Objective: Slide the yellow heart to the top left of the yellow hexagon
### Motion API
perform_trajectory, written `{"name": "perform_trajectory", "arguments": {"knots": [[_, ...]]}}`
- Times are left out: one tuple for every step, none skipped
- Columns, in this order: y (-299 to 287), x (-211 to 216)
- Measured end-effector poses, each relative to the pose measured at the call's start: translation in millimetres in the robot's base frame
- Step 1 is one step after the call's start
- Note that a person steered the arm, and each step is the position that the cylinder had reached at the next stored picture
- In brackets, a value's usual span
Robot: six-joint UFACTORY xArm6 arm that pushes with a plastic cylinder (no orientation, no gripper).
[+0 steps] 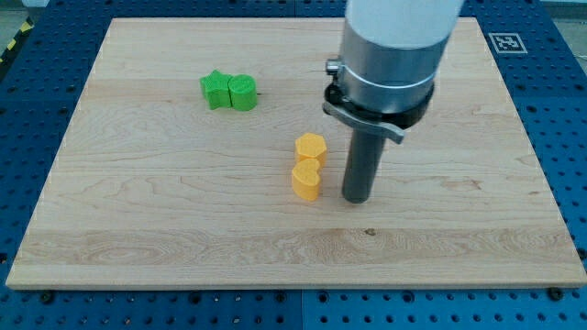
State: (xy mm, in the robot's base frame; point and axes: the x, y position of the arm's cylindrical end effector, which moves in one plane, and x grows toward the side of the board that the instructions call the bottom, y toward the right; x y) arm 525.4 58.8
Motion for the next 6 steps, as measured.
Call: {"name": "perform_trajectory", "arguments": {"knots": [[-23.3, 0.2], [-52.7, 0.2], [-74.2, 6.7], [-95.3, 3.8], [-99.5, -18.0], [-99.5, -43.6]]}}
